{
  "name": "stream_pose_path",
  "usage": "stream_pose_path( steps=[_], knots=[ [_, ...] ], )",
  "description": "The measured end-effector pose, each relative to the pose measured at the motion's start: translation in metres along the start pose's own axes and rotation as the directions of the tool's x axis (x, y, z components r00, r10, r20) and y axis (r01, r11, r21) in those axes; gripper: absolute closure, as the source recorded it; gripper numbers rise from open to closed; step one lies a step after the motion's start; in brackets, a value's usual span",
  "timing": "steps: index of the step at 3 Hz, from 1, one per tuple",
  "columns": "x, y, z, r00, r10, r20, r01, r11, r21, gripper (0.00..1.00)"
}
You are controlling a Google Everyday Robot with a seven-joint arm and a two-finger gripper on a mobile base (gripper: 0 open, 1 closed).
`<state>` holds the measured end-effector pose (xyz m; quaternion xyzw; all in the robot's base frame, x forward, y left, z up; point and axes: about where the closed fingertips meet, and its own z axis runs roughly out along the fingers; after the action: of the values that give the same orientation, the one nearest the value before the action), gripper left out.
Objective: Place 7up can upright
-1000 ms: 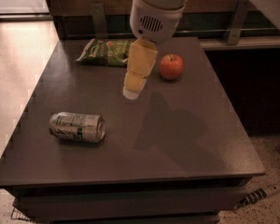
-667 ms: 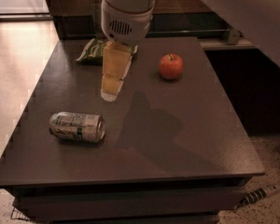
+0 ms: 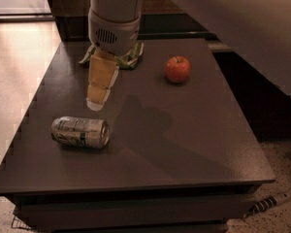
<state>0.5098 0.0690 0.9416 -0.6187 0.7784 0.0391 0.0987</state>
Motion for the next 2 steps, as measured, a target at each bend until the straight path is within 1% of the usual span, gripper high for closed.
stream_pose_path(
  steps=[1,2],
  knots=[
    [-0.024,0.012,0.021,1.0,0.004,-0.008,-0.005,0.9981,-0.062,0.0],
    [-0.049,0.036,0.036,0.999,-0.035,-0.015,0.033,0.9967,-0.073,0.0]
  ],
)
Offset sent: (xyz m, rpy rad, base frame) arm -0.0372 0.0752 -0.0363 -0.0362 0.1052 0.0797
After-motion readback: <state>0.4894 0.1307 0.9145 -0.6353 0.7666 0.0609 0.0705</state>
